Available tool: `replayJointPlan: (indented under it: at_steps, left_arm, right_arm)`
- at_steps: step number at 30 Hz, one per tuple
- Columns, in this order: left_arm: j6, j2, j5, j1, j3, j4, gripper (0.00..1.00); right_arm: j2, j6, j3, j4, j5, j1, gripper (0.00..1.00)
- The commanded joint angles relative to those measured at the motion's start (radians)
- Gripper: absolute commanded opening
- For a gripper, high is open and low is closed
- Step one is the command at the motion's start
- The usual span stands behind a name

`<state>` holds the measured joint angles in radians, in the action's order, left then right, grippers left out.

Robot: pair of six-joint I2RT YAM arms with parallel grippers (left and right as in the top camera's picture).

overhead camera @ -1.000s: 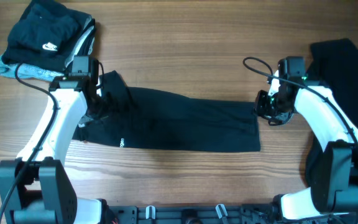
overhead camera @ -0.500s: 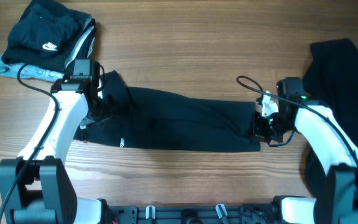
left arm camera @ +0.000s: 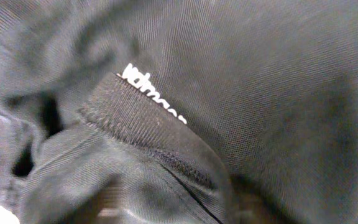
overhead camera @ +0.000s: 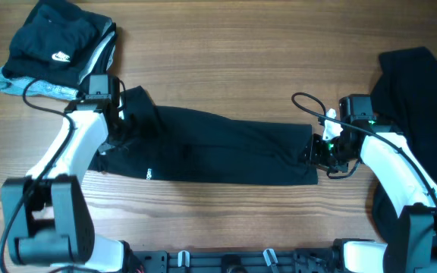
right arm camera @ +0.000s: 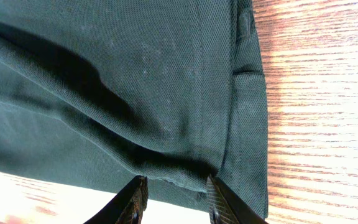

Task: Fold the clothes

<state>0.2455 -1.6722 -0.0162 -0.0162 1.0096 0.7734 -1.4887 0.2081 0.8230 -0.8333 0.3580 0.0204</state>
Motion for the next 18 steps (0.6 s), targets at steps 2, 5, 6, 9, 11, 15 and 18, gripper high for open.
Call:
replayJointPlan:
  at_steps: [2,5,6,9,11,15,18]
  left_arm:
    - [-0.006,-0.007,-0.005,-0.008,0.042,0.063,0.04]
    - [-0.005,0.02,-0.011,-0.008,0.116,0.162,0.04]
    - [-0.003,0.027,-0.012,-0.008,0.125,0.187,0.04]
    - [-0.002,0.035,-0.014,-0.008,0.125,0.254,0.04]
    - [0.021,0.036,-0.092,-0.009,0.125,0.291,0.04]
    - [0.032,0.044,-0.116,-0.032,0.129,0.298,0.04]
    - [0.032,0.045,-0.116,-0.046,0.13,0.301,0.04]
  right_arm:
    - [-0.013,0.009,-0.017,0.003,0.009,-0.008,0.36]
    - [-0.013,0.009,-0.04,0.026,0.009,-0.008,0.37]
    - [-0.013,0.01,-0.048,0.033,0.01,-0.008,0.37]
    - [-0.013,-0.001,-0.098,0.075,0.047,-0.008,0.37]
    - [-0.013,-0.022,-0.11,0.093,0.069,-0.008,0.46]
    - [-0.013,0.023,-0.112,0.128,0.048,-0.008,0.4]
    - [-0.013,0.074,-0.112,0.148,-0.016,-0.008,0.14]
